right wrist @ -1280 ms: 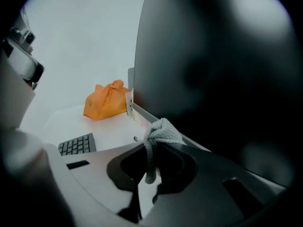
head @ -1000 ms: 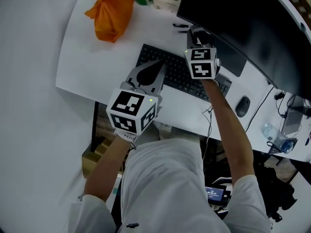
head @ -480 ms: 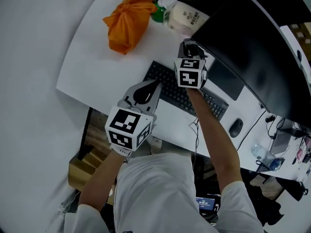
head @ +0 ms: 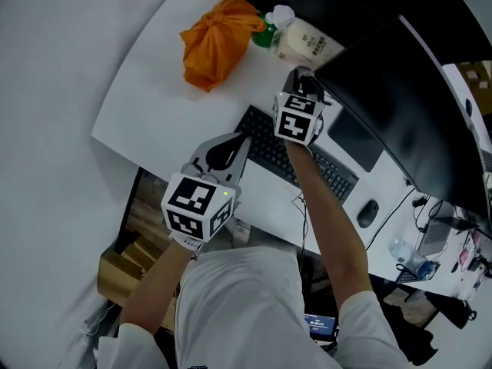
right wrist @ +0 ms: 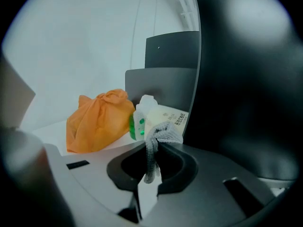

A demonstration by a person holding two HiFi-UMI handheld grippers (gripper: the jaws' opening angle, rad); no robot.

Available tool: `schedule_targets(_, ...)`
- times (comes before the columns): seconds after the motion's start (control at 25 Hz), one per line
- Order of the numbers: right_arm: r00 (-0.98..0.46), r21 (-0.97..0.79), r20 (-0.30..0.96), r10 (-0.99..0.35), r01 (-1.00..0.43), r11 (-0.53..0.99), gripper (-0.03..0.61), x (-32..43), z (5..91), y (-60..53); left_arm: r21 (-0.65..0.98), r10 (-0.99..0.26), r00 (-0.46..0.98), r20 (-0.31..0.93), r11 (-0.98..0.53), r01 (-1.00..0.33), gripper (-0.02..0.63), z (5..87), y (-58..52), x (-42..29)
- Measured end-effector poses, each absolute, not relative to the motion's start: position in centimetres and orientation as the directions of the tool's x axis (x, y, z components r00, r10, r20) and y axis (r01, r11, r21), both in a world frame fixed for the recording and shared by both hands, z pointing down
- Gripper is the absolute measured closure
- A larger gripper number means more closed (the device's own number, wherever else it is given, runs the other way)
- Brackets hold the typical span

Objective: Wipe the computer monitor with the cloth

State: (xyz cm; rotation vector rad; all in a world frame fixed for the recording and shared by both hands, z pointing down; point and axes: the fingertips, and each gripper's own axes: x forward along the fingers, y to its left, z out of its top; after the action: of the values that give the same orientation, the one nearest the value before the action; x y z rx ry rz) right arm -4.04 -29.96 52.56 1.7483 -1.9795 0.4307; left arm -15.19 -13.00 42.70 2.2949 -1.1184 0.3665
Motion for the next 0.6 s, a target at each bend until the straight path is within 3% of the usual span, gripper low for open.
schedule_targets(0.28, -0.011, 0.017, 0.485, -0.874, -1.0, 0.022, 0.557, -3.2, 50.7, -30.7, 0.363, -0.645, 0.622, 0.444, -0.505, -0.783, 0.595, 41.7, -13.2, -15.5)
schedule_targets(0.6, 0.008, -0.003, 0.428, -0.904, -1.0, -0.01, 0.557, -3.1, 48.0, -31.1, 0.353, -0.653, 0.625, 0.427, -0.516, -0.78, 0.595, 40.8, -13.5, -15.9)
